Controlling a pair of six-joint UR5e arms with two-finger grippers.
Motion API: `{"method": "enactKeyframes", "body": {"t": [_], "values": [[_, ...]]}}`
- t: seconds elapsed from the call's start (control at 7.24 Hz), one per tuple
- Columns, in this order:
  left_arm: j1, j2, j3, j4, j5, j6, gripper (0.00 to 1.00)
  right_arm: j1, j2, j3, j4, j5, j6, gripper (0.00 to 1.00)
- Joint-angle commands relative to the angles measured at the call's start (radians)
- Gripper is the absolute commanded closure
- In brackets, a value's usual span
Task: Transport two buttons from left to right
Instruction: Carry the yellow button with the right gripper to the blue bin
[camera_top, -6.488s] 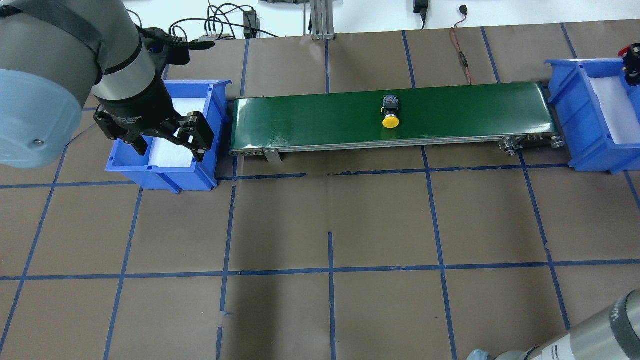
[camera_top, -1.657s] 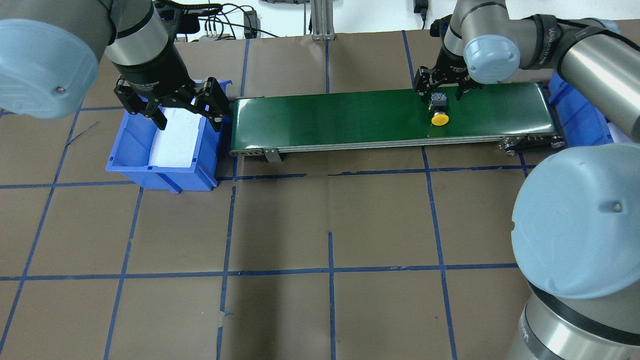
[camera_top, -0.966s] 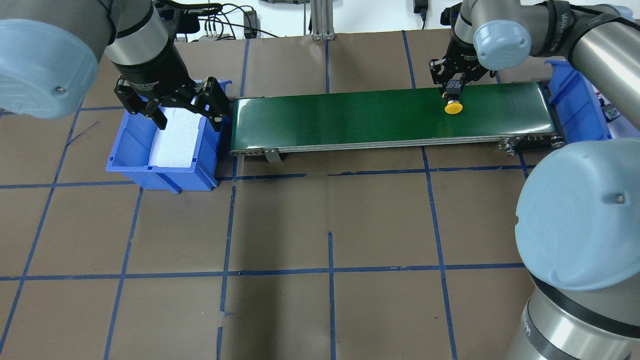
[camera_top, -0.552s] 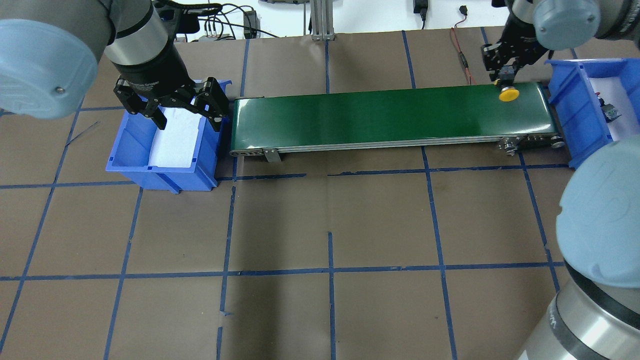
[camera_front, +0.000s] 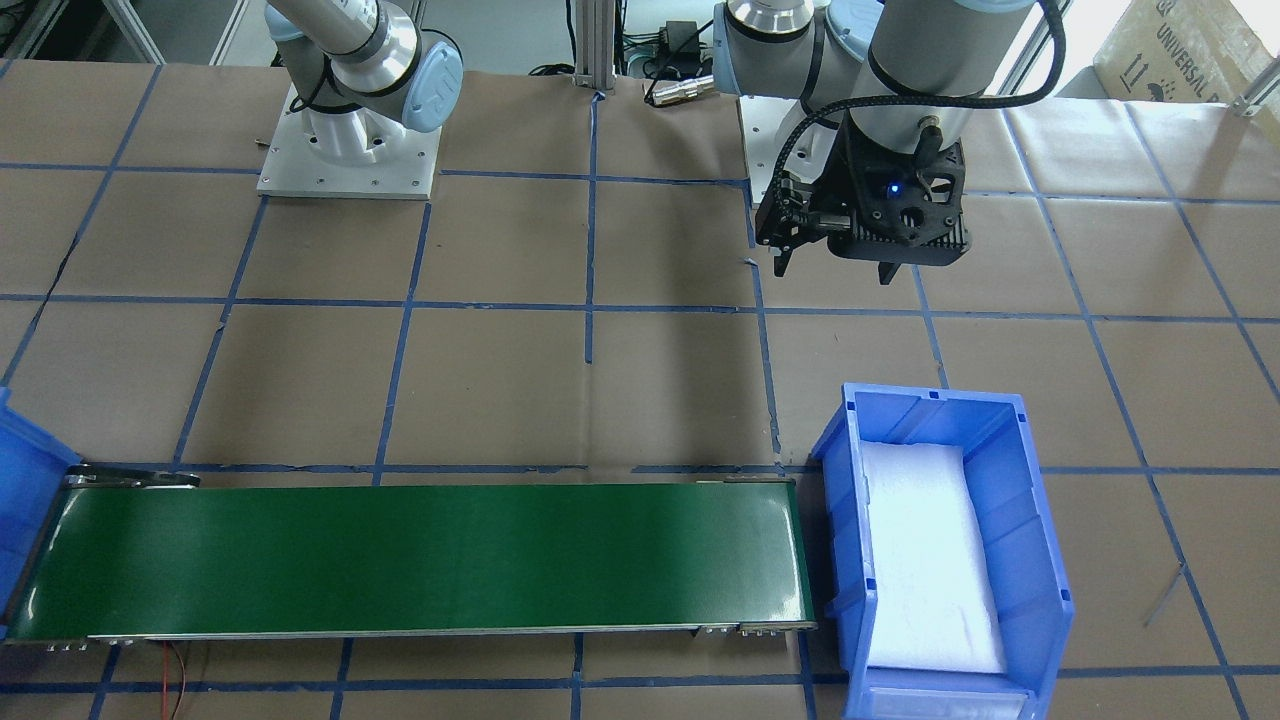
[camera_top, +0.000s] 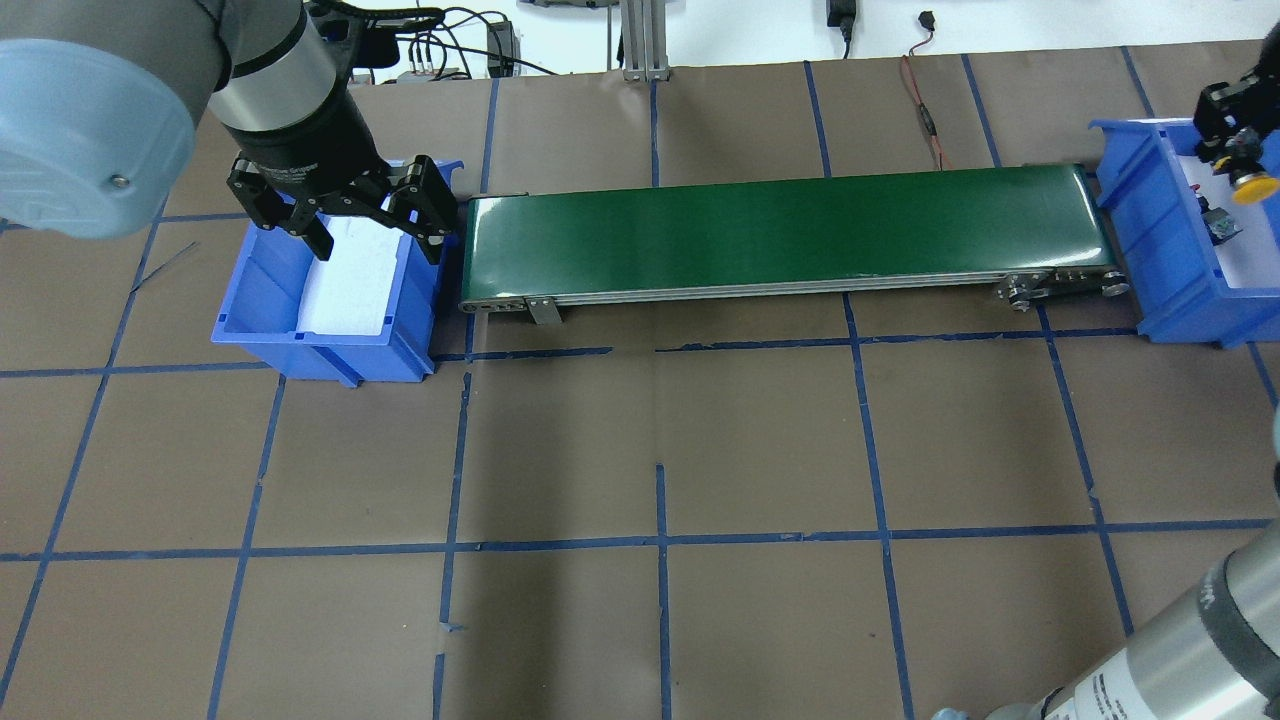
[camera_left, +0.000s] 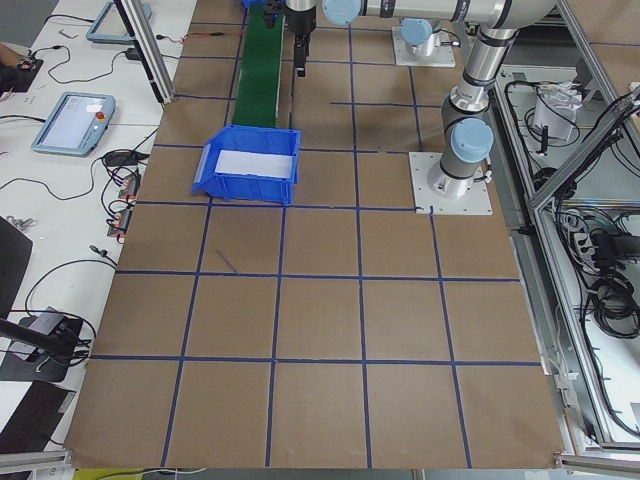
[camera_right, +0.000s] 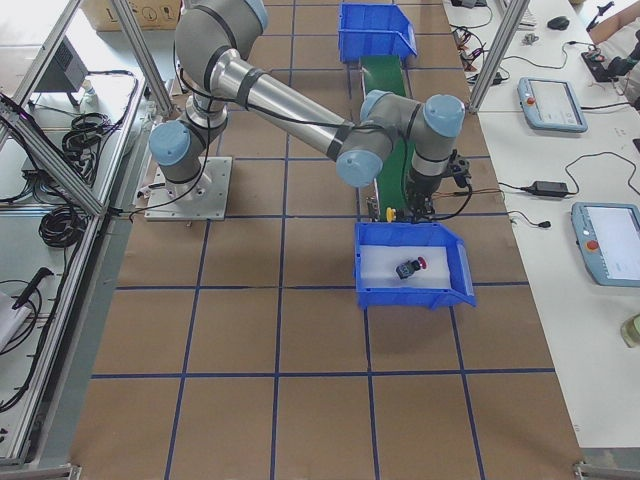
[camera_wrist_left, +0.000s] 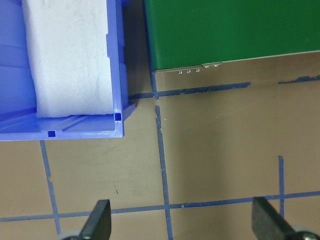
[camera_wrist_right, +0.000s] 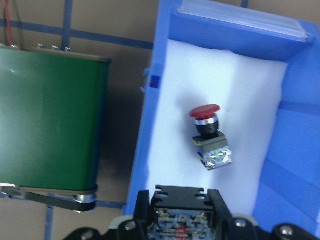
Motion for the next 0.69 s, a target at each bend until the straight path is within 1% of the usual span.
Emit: {"method": "enactKeyframes", "body": {"t": [0.0, 0.14, 0.28, 0.41, 0.55], "values": [[0.000, 0.000, 0.000, 0.000, 0.000, 0.000, 0.00, -0.062, 0.059, -0.020, -0.065, -0.001, -0.107, 0.79], [0.000, 0.000, 0.000, 0.000, 0.000, 0.000, 0.00, -0.062, 0.117, -0.068, -0.070, -0.001, -0.113, 0.79], [0.000, 0.000, 0.000, -0.002, 0.000, 0.000, 0.00, -0.062, 0.172, -0.149, -0.059, 0.001, -0.113, 0.79], [0.000, 0.000, 0.000, -0.002, 0.000, 0.000, 0.00, -0.056, 0.246, -0.208, -0.056, 0.004, -0.107, 0.78], [0.000, 0.000, 0.000, -0.002, 0.000, 0.000, 0.00, -0.036, 0.266, -0.222, -0.058, 0.004, -0.099, 0.78]]}}
